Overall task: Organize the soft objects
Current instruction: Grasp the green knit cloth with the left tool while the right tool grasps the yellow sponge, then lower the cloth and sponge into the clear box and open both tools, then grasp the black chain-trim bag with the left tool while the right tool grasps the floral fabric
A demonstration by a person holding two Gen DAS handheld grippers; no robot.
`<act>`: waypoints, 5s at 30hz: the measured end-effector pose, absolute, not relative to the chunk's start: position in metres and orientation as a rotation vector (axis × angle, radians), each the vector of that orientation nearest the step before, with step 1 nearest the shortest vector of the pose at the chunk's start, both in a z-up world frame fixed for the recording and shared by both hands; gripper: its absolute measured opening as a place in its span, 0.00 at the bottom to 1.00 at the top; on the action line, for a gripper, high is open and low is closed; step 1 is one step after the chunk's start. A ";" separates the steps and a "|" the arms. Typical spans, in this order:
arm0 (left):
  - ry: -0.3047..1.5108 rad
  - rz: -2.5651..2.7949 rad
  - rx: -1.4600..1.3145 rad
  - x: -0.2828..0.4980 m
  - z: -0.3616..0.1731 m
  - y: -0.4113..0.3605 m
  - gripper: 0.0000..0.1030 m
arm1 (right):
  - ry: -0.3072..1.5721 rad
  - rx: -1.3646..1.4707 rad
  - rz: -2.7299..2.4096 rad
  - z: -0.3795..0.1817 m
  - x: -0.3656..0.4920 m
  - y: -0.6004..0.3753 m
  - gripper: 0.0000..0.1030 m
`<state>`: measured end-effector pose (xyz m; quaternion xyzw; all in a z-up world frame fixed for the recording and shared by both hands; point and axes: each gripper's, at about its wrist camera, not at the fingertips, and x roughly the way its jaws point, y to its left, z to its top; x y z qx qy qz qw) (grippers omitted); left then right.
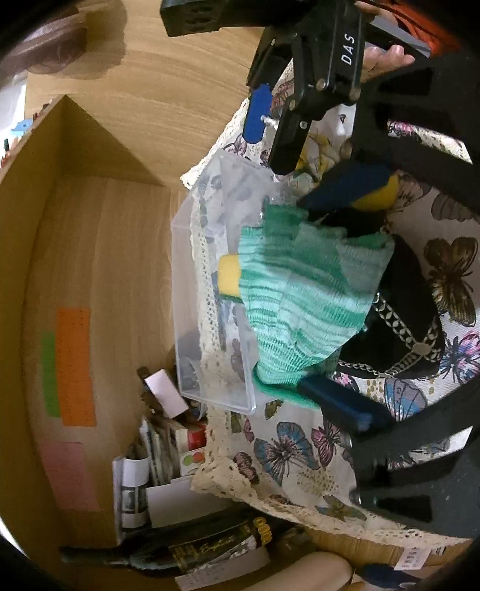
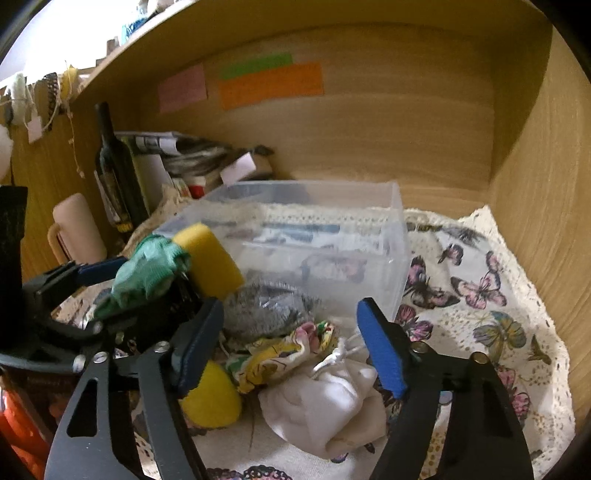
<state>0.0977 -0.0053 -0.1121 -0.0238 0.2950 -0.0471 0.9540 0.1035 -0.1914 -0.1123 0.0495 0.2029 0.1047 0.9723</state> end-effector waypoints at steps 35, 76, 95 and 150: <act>0.493 -0.115 -0.148 0.085 -0.082 0.044 0.24 | 0.467 -0.013 0.345 -0.102 0.152 -0.132 0.34; 0.811 -0.069 -0.008 0.238 -0.105 0.019 0.24 | 0.566 0.050 0.144 -0.084 0.220 -0.222 0.34; 0.708 -0.064 -0.049 0.212 -0.069 0.031 0.71 | 0.469 0.000 0.154 -0.059 0.192 -0.208 0.61; 0.668 -0.150 -0.103 0.102 -0.100 0.022 0.12 | 0.430 0.024 0.186 -0.105 0.091 -0.201 0.12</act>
